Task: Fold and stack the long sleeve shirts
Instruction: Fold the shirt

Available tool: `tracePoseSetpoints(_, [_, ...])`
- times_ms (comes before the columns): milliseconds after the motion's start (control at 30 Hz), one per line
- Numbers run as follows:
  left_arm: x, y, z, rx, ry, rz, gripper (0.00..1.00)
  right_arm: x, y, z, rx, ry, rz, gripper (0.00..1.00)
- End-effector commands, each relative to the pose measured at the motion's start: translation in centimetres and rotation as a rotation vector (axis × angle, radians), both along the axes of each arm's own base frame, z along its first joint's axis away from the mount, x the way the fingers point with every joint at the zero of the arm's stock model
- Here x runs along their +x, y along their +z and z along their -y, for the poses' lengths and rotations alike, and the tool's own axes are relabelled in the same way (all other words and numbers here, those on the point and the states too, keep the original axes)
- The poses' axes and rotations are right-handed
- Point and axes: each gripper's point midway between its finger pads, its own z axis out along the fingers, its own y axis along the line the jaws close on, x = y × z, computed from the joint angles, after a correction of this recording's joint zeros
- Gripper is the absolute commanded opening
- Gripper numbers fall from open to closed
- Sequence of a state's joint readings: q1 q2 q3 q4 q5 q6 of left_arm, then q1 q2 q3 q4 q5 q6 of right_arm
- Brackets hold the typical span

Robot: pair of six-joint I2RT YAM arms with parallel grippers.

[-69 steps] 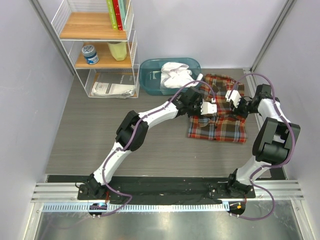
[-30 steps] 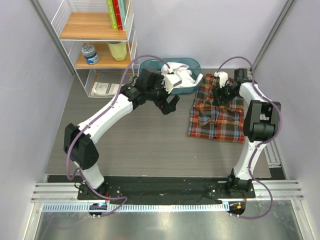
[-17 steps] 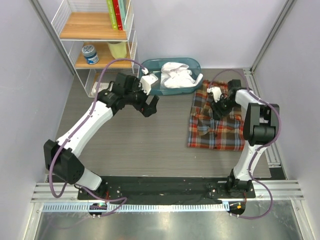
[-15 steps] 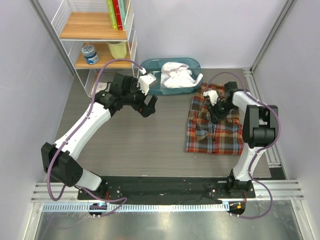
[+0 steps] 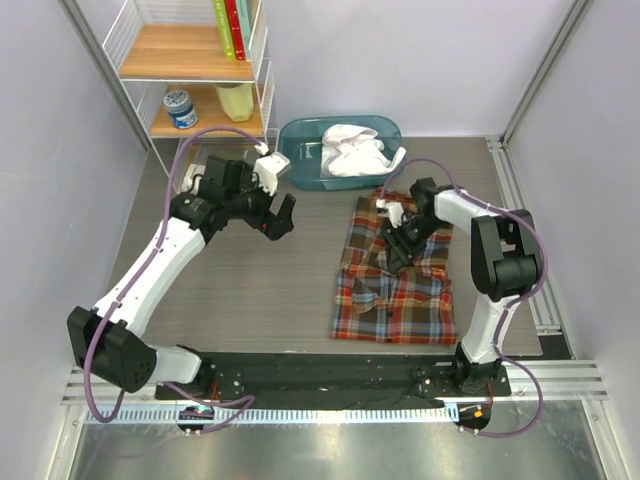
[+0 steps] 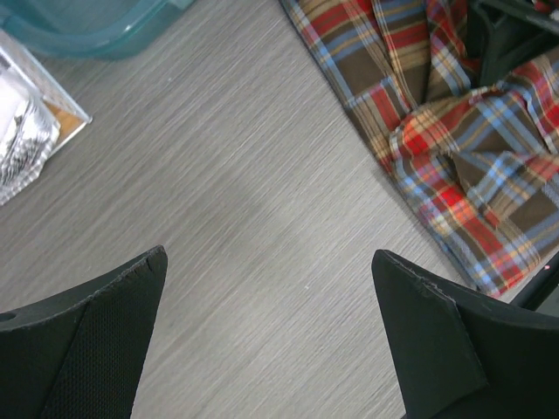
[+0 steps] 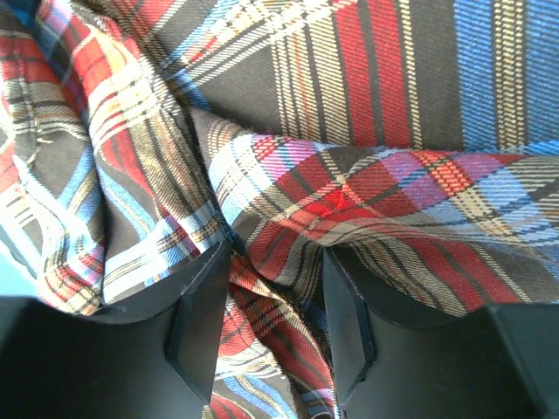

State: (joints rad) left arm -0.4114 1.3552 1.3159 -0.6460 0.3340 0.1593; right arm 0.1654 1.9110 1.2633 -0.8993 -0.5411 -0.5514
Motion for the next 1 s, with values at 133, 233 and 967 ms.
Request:
tracePoseSetpoints(133, [-1.9, -1.3, -2.4, -0.076, 0.063, -0.098, 1.00, -2.4, -0.8, -8.3, 0.080, 0.133, 0.032, 0.52])
tracePoseSetpoints(233, [-2.2, -2.4, -3.0, -0.102, 0.087, -0.152, 1.00, -1.5, -1.6, -10.2, 0.085, 0.119, 0.051, 0.52])
tracePoseSetpoints(967, [-1.1, -12.1, 6.1, -0.013, -0.141, -0.395, 0.62, 0.7, 8.5, -1.9, 0.297, -0.316, 0.195, 0.50])
